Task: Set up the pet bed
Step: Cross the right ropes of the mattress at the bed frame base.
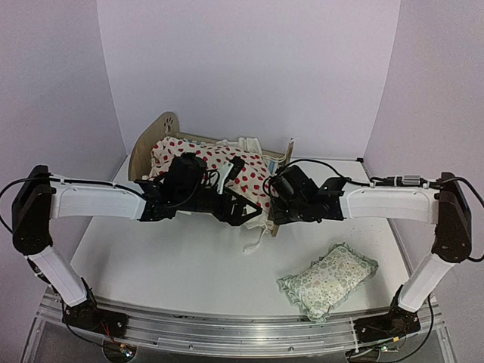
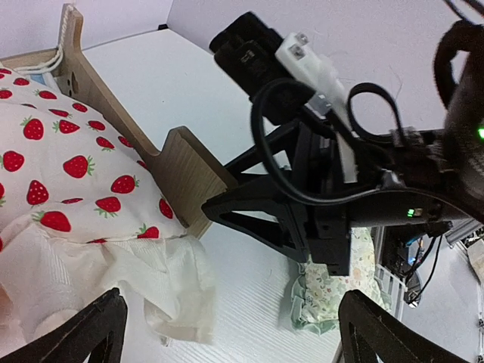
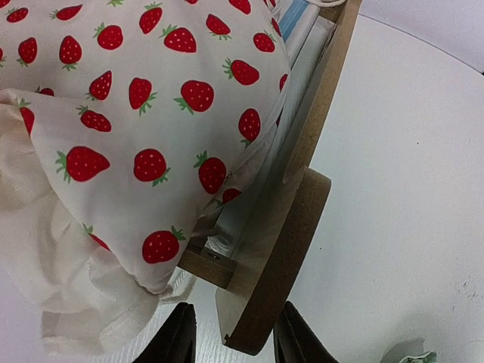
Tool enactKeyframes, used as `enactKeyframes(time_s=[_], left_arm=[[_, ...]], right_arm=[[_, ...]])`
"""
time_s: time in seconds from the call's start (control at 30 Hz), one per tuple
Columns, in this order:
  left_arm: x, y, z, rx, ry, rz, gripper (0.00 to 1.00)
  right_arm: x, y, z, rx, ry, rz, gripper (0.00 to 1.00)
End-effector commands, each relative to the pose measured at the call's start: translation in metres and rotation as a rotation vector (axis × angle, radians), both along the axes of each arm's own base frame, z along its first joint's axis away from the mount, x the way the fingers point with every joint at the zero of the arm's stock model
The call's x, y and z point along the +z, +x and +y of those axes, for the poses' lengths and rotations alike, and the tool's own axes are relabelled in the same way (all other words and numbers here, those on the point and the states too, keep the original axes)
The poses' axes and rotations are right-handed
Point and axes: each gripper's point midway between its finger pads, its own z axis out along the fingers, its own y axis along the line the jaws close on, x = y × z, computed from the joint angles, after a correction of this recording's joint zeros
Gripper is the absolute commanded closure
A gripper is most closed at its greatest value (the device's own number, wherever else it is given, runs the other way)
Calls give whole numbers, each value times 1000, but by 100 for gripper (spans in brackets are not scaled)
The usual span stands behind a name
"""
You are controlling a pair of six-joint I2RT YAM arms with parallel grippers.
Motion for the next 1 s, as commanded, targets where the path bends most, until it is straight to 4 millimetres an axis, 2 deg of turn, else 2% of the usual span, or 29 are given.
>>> enactKeyframes(time_s=[0.0,0.13,0.3,0.4,0.53,0.6,0.83,0.97], left_arm=[[33,-9,16,26,-49,-35,1],[27,-16,28,40,-36,-25,0],[6,-18,46,94,7,-21,1],[-16,-18,59,140,35,-15,0],[-40,-10,83,274,32,-16,0],[-51,-10,87,290,31,-14,1],[-97,-15,71,206,11,-18,2],[-115,-10,60,196,-32,-44,7]], right_arm=[[5,9,6,-20,24,-15,68],[-1,12,8,-21,3,-14,79],[0,17,15,-14,0,-20,100],[5,18,19,-6,18,-20,100],[23,18,25,8,17,-61,100],[33,18,29,16,21,-80,100],[49,17,36,28,30,-111,100],[56,19,39,33,29,-125,100]])
